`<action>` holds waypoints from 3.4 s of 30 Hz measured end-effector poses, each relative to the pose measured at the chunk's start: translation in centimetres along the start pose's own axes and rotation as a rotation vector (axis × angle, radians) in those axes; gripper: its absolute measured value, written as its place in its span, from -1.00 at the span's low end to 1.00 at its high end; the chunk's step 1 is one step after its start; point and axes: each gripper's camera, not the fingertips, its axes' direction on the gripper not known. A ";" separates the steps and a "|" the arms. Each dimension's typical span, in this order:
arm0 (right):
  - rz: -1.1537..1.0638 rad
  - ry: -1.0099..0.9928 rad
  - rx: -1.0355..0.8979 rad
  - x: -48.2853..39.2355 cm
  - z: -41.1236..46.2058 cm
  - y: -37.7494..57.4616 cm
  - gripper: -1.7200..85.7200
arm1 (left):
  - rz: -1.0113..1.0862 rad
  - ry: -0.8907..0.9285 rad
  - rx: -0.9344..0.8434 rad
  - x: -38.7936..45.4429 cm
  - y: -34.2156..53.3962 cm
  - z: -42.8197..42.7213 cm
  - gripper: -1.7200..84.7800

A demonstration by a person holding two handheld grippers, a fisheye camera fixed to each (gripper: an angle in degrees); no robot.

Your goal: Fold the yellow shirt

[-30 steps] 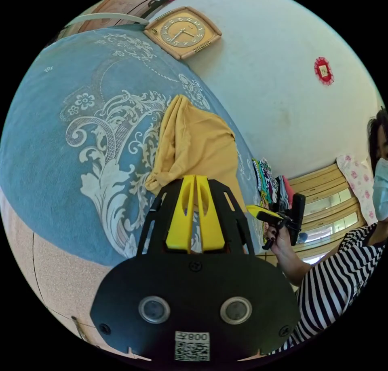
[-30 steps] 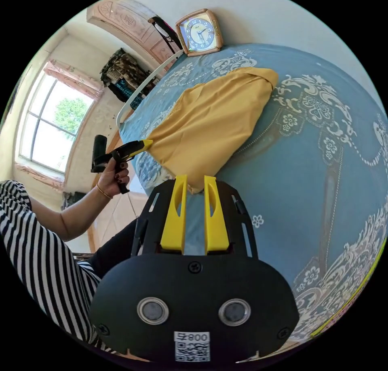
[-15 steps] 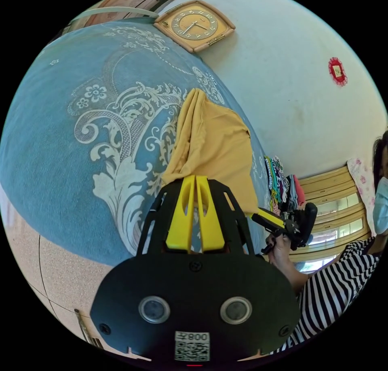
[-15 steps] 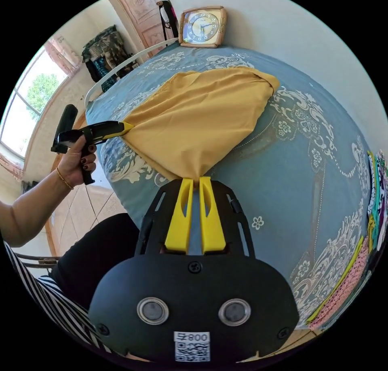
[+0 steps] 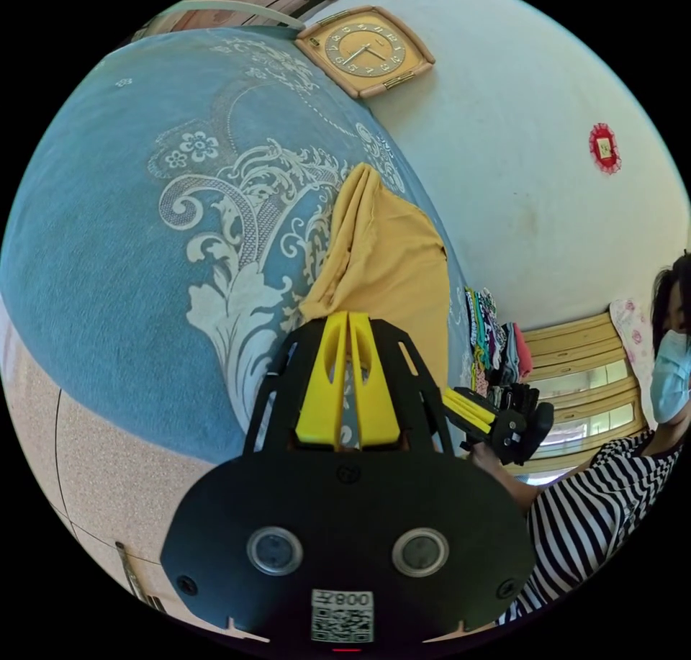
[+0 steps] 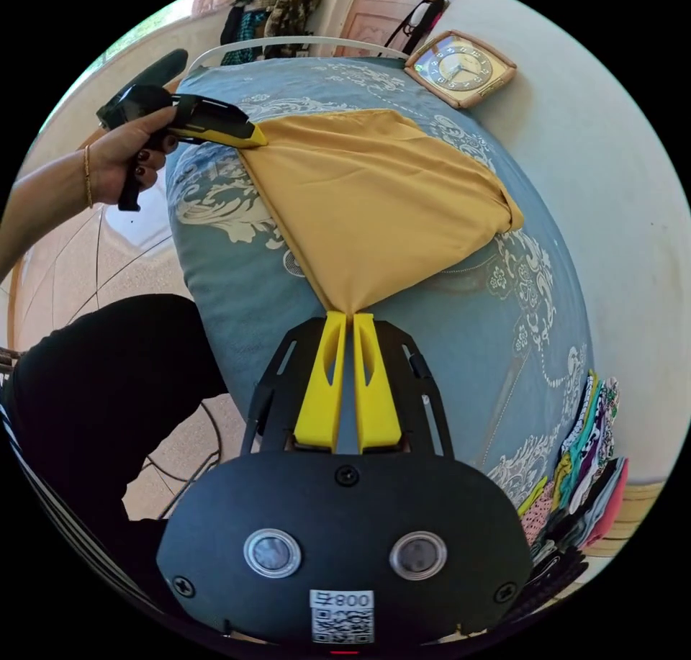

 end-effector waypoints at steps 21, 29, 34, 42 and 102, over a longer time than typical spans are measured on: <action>0.412 -0.602 0.040 17.1 -1.1 14.6 -0.93 | 0.388 0.011 -0.276 11.9 3.9 6.7 -0.81; 0.664 -0.960 0.120 26.5 1.3 22.0 -0.86 | -0.071 0.313 -0.336 6.0 5.0 9.9 -0.76; 0.740 -1.109 0.157 30.9 2.4 25.2 -0.82 | -0.152 0.408 -0.307 4.8 4.0 10.7 -0.79; 0.857 -1.305 0.211 37.4 3.7 28.8 -0.75 | -0.304 0.568 -0.263 2.5 4.0 10.7 -0.92; 0.914 -1.642 0.151 44.7 5.7 29.1 -0.86 | -0.267 0.676 -0.256 0.7 3.6 4.6 -0.90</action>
